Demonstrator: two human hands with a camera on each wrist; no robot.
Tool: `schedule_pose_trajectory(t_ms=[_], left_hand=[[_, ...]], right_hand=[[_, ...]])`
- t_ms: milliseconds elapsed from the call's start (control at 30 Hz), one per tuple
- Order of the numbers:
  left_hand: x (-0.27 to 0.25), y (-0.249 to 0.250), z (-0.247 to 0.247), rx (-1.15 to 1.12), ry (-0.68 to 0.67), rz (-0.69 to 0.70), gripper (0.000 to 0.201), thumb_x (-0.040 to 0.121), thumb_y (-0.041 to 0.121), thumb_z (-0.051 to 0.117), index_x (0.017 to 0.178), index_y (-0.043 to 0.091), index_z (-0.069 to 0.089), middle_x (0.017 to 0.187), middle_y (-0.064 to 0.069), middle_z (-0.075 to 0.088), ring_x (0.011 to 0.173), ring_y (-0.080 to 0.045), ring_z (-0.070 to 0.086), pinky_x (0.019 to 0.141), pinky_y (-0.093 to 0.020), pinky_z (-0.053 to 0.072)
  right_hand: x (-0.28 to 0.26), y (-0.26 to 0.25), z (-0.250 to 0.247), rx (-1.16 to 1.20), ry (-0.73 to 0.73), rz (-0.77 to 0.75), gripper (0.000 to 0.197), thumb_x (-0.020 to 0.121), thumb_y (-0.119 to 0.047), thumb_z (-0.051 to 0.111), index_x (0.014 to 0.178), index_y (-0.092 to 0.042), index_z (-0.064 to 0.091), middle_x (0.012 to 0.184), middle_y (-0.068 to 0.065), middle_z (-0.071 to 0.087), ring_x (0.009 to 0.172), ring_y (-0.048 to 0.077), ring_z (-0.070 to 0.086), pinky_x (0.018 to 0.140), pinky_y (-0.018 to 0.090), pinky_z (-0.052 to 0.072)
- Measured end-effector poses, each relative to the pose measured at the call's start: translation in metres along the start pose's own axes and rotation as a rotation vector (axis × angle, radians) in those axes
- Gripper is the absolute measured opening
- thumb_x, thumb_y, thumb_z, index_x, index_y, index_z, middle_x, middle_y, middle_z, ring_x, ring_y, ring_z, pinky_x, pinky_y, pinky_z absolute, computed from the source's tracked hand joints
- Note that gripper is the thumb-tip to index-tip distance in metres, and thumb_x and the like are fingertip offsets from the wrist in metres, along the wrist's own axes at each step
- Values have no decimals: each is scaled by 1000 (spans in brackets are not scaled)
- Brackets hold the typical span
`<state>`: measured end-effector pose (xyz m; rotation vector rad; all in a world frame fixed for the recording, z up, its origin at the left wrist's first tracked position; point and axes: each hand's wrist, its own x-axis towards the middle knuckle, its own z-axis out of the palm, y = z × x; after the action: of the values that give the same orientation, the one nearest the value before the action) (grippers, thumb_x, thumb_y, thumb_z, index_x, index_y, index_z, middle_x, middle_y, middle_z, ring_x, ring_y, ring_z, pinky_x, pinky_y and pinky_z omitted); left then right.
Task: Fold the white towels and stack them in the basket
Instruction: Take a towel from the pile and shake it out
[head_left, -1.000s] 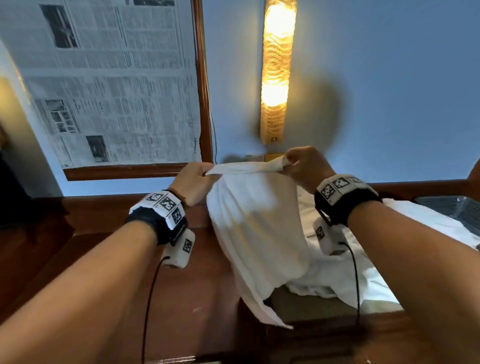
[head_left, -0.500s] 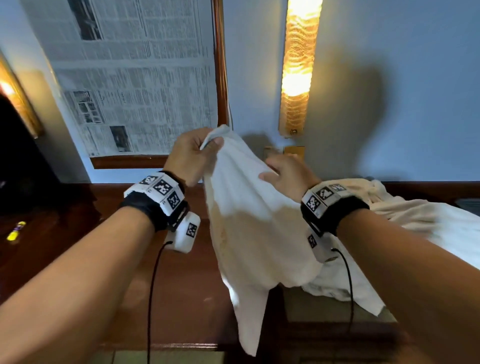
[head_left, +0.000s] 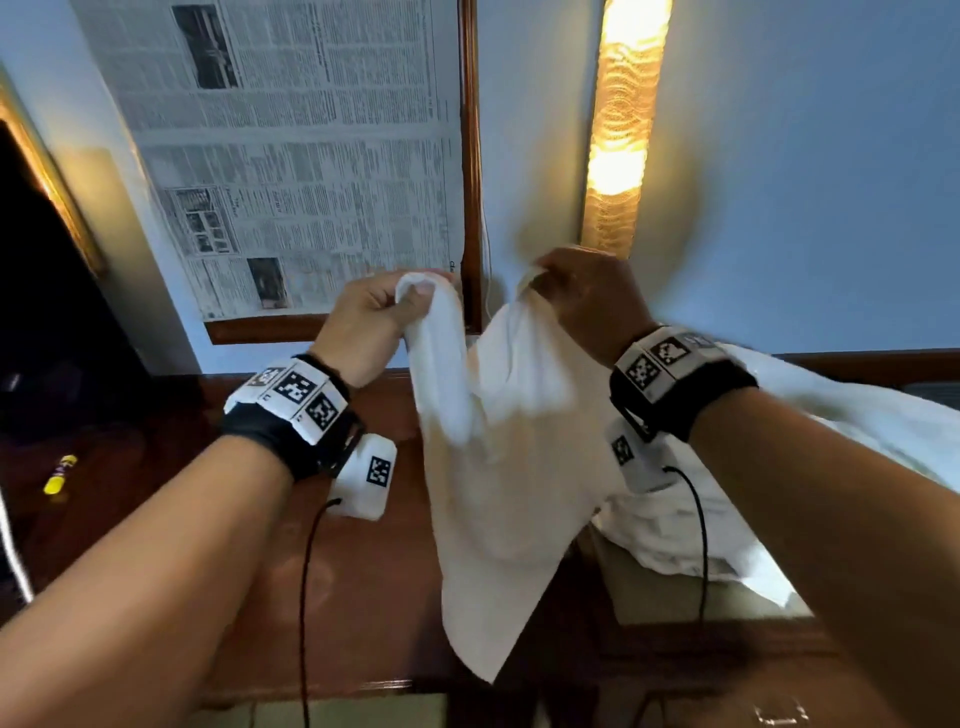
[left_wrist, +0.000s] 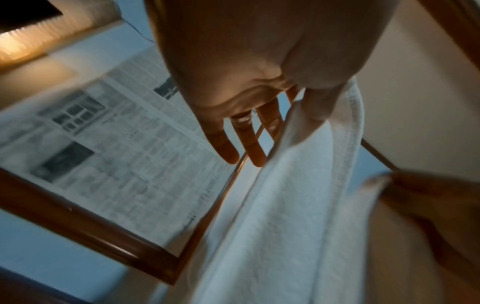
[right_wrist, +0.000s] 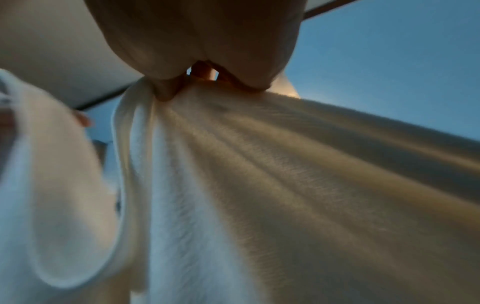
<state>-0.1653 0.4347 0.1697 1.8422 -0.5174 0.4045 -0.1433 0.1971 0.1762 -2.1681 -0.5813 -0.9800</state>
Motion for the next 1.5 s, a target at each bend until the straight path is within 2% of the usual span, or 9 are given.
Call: schedule_pose_trajectory(t_ms=[167, 267, 367, 600, 767, 833, 1067, 1267, 1500], left_hand=[[-16, 1, 22, -132, -119, -73, 40, 102, 34, 49, 87, 0, 65, 77, -6, 68, 75, -23, 63, 73, -35, 48], [-26, 7, 7, -119, -120, -34, 37, 104, 35, 49, 81, 10, 62, 66, 7, 66, 62, -9, 61, 64, -24, 48], [-27, 12, -15, -154, -95, -51, 31, 103, 34, 53, 88, 9, 63, 83, -6, 66, 79, -17, 62, 78, -39, 52], [-60, 3, -41, -191, -176, -208, 32, 101, 36, 58, 95, 6, 69, 90, -10, 67, 86, -19, 63, 87, -40, 52], [-85, -6, -21, -312, -244, -223, 27, 100, 39, 53, 93, 18, 70, 86, 4, 75, 82, -7, 69, 77, -25, 56], [-92, -7, -11, -410, -272, -262, 32, 97, 45, 53, 104, 19, 71, 103, -6, 75, 97, -20, 71, 89, -36, 57], [-79, 8, -22, 11, -264, -79, 51, 102, 51, 44, 65, 19, 57, 66, 2, 55, 62, -10, 50, 65, -28, 43], [-69, 22, -52, 166, -87, -91, 55, 100, 58, 44, 62, 18, 51, 70, -14, 54, 67, -20, 49, 68, -37, 41], [-97, 4, -78, 16, 17, -299, 40, 102, 24, 57, 64, 11, 63, 72, -9, 60, 68, -19, 55, 72, -31, 41]], right_hand=[[-2, -70, 14, -31, -73, 32, 20, 90, -28, 66, 72, -22, 62, 60, -11, 53, 58, 12, 51, 60, 24, 36], [-33, -81, 13, -31, -129, 111, 24, 92, -31, 66, 73, -22, 55, 62, -11, 52, 56, 5, 47, 55, 19, 34], [-77, -73, 20, -163, -266, 184, 23, 91, -32, 68, 76, -18, 59, 69, -2, 56, 64, 17, 50, 63, 29, 36], [-163, -20, 23, -130, -139, 708, 26, 91, -15, 58, 64, -15, 57, 66, 4, 57, 73, 28, 56, 64, 35, 43], [-103, -86, 39, 62, -11, 524, 22, 90, -1, 50, 90, -8, 70, 91, 7, 70, 87, 19, 60, 77, 28, 46], [-84, -105, 41, 36, -71, 381, 17, 90, -6, 57, 79, -7, 70, 77, 9, 68, 74, 19, 57, 70, 28, 44], [-94, -127, 26, -85, -149, 252, 40, 94, -31, 61, 59, -22, 45, 56, -7, 44, 54, 13, 40, 56, 28, 33], [-160, -75, 49, -102, -310, 402, 19, 93, -22, 64, 81, -8, 69, 75, 6, 64, 77, 29, 59, 68, 35, 43], [-199, -18, 67, -199, -438, 641, 16, 88, -13, 58, 91, -13, 74, 92, 15, 71, 89, 33, 65, 77, 38, 52]])
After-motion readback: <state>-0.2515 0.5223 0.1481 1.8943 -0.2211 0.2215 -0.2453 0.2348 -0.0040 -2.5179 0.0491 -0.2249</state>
